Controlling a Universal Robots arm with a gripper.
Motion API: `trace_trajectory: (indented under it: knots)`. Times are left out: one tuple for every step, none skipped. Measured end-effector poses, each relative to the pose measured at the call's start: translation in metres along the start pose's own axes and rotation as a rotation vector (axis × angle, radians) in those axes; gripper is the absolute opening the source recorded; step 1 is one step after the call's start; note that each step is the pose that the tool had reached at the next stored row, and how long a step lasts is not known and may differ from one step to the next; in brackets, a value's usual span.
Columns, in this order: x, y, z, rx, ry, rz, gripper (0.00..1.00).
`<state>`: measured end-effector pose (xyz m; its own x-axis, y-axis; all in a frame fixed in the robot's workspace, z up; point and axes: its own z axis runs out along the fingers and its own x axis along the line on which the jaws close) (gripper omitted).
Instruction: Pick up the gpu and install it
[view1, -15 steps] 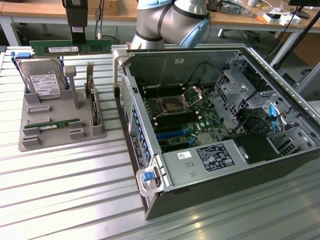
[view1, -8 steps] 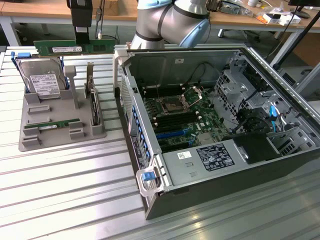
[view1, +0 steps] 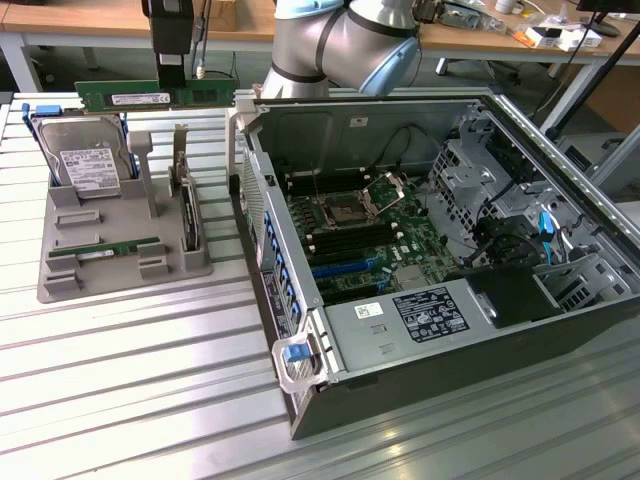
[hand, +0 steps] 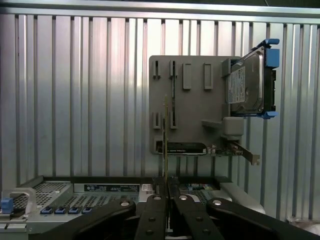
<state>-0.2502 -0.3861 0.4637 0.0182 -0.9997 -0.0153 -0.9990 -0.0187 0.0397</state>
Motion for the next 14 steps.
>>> trace_trajectory:
  knots:
    - [0.0,-0.0006,0.0,0.0,0.0,0.0,0.12]
    - [0.0,-0.0011,0.0,0.0001,0.0,0.0,0.12]
    - [0.0,-0.0017,0.0,0.0,0.0,0.0,0.12]
    - [0.0,-0.0022,0.0,0.0,0.0,0.0,0.12]
    - [0.0,-0.0027,0.0,0.0001,0.0,0.0,0.12]
    - [0.0001,-0.0032,0.0,0.0001,0.0,0.0,0.12]
    - [0.0001,-0.0037,-0.0001,0.0,0.0,0.0,0.12]
    - [0.0001,-0.0042,-0.0001,0.0,0.0,0.0,0.12]
    - [0.0001,-0.0046,-0.0001,0.0001,0.0,0.0,0.12]
    - [0.0001,-0.0054,-0.0001,0.0001,0.0,0.0,0.12]
    - [0.0001,-0.0068,-0.0001,0.0001,-0.0001,0.0,0.12]
    - [0.0001,-0.0074,-0.0001,0.0001,0.0,0.0,0.12]
    - [0.0001,-0.0079,-0.0001,0.0001,0.0,0.0,0.12]
    - [0.0001,-0.0084,-0.0001,0.0,0.0,0.0,0.12]
